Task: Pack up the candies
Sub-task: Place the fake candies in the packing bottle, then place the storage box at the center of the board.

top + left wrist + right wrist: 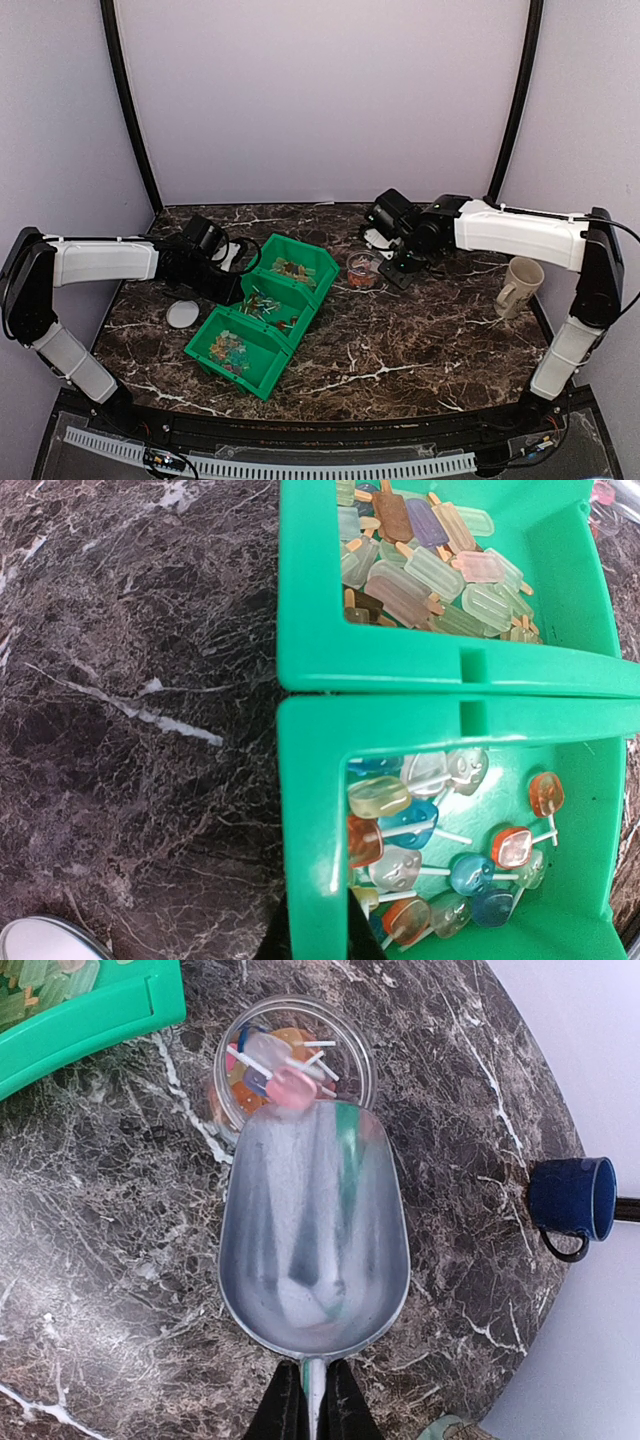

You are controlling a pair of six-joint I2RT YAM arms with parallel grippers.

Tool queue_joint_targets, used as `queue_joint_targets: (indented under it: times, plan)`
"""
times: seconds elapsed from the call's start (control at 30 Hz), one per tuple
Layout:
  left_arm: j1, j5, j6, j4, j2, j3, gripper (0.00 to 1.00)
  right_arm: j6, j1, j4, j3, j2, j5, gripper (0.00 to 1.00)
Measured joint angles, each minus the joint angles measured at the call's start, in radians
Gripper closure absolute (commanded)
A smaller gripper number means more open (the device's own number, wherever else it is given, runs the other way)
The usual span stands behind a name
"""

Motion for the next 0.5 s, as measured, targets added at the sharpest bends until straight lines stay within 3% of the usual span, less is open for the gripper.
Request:
queue_joint_targets:
  times: [0.5]
  plan:
    - [0.000, -0.006, 0.000, 0.000, 0.000, 0.000, 1.00, 0.004, 0.007, -0.111, 0.056, -0.001, 0.021, 1.00]
